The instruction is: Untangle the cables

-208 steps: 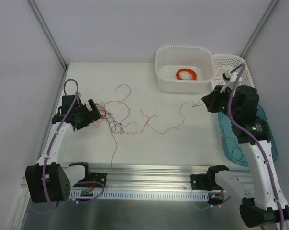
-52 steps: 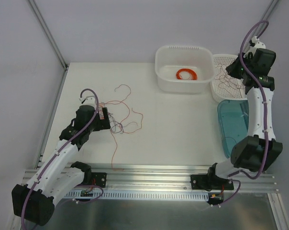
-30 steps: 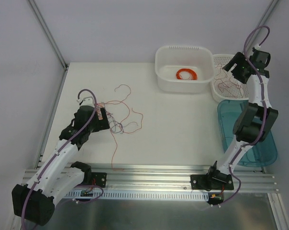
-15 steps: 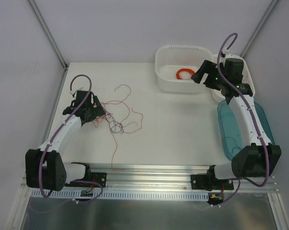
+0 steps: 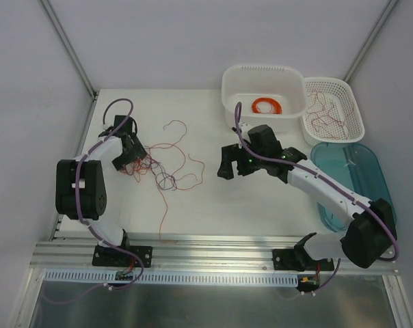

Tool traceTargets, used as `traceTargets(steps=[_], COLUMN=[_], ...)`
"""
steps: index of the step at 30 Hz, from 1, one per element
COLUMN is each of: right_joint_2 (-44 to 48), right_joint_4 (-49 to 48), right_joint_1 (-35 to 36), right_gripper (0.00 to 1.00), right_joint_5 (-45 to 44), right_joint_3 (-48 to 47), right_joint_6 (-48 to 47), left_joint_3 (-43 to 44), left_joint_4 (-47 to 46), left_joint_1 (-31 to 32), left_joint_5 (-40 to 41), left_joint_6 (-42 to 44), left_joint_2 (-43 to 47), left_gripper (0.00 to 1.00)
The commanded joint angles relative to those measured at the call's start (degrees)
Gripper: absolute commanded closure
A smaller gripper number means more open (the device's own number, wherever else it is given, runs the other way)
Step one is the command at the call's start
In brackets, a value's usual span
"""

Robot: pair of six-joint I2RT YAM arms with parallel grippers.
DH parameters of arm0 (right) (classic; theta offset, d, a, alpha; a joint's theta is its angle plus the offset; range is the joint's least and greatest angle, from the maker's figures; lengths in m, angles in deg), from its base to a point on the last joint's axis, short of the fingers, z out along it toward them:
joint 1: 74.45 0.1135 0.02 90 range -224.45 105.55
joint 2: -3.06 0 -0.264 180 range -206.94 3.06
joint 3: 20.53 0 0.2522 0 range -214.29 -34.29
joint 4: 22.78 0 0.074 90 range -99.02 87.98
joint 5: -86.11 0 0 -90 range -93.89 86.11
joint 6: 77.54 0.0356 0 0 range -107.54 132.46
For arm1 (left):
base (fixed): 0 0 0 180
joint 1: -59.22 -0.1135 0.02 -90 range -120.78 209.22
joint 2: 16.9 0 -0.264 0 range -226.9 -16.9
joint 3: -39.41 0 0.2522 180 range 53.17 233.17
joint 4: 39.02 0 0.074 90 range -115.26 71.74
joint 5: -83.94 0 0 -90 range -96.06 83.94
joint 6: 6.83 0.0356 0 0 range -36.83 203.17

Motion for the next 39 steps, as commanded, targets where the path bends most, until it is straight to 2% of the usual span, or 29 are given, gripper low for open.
traceTargets(steps=[1,3,4,6,7,11,16,20,30,37,39], right_joint_2=[2.66,2.83,2.83,3.01,3.01,2.66,1.96,0.99,-3.4,-8.59,-9.47], right_joint_4=[-2.29,-2.38,-2.64,-3.34,-3.52,-5.01,-6.95,-8.26,-11.34,-9.68,-8.01], right_joint_1=[3.12,4.43,4.79,6.01,6.46,8.57,8.66,8.75,8.84,9.19,9.1], right_gripper=[0.05,0.05,0.05,0.05,0.05,0.05,0.05,0.06,0.12,0.18,0.22], right_joint_5=[-1.1,-1.71,-1.63,-1.8,-1.89,-3.12,-4.26,-5.4,-9.45,-11.64,-13.66], right_joint_3=[0.57,1.0,1.79,2.41,2.93,4.43,5.75,5.49,5.14,3.47,3.2], right_joint_6=[-1.82,-1.47,-1.39,-1.03,-0.95,-0.16,1.78,2.57,12.41,12.24,10.92], left_joint_3=[2.55,2.46,2.12,0.8,0.27,-2.71,-3.86,-2.82,-2.46,-2.9,-3.33], left_joint_4=[0.45,0.36,0.19,-0.17,-0.34,-1.74,-3.15,-4.21,-4.3,-4.39,-4.39], left_joint_1=[-0.14,0.3,0.65,2.57,3.28,8.72,19.61,25.07,28.16,28.78,28.78], left_joint_5=[-4.77,-7.6,-9.18,-10.16,-11.29,-14.71,-18.33,-20.09,-19.04,-19.13,-18.86], left_joint_6=[1.8,1.54,1.28,0.4,0.14,-1.88,-4.43,-6.45,-7.78,-7.51,-7.51], left_joint_2=[-4.24,-5.56,-5.65,-4.69,-4.25,-1.96,-0.38,0.67,3.49,3.14,3.31], left_gripper=[0.28,0.39,0.51,0.65,0.75,0.88,0.9,0.9,0.9,0.9,0.9])
